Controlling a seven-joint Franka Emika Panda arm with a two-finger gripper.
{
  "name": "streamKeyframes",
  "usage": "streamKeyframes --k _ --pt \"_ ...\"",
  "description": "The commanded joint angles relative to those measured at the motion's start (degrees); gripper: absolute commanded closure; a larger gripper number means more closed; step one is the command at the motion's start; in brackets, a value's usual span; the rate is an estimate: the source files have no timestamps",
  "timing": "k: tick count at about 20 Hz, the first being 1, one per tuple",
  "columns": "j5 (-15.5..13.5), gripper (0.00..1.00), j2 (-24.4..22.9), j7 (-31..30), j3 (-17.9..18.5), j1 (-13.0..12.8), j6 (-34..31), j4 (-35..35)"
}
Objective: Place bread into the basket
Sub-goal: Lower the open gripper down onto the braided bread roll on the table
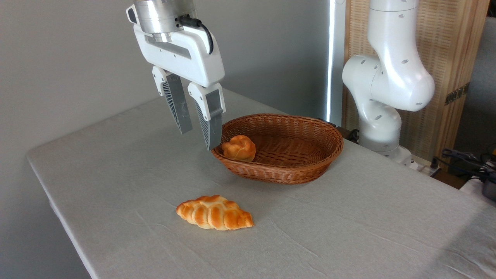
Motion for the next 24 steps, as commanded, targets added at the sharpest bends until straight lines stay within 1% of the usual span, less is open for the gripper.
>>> streamKeyframes --k 1,8,13,14,15,17,18,21,23,24 --pt "0.23 0.0 -0.06 3.04 0.51 -0.26 -0.42 0.57" --pt "0.23 0.0 -0.06 3.08 0.6 -0.26 -0.52 0.57" --pt "0.67 0.0 -0.06 4.91 -0.02 -0.52 -0.25 0.05" --pt "0.67 0.0 -0.06 6.66 -0.19 -0.52 0.09 -0.48" --pt "0.75 0.0 -0.24 9.99 -0.19 -0.52 0.53 -1.53" --pt "0.84 0.0 -0.24 18.94 -0.19 -0.52 2.02 -2.85" --pt "0.84 0.0 -0.24 21.33 -0.19 -0.52 2.21 -3.46" --pt "0.93 0.0 -0.06 22.5 -0.37 -0.61 2.65 -6.01" --pt "1.19 0.0 -0.06 25.29 -1.5 -0.78 3.61 -7.77" --pt "1.98 0.0 -0.24 27.14 -1.69 -0.78 4.74 -8.99"
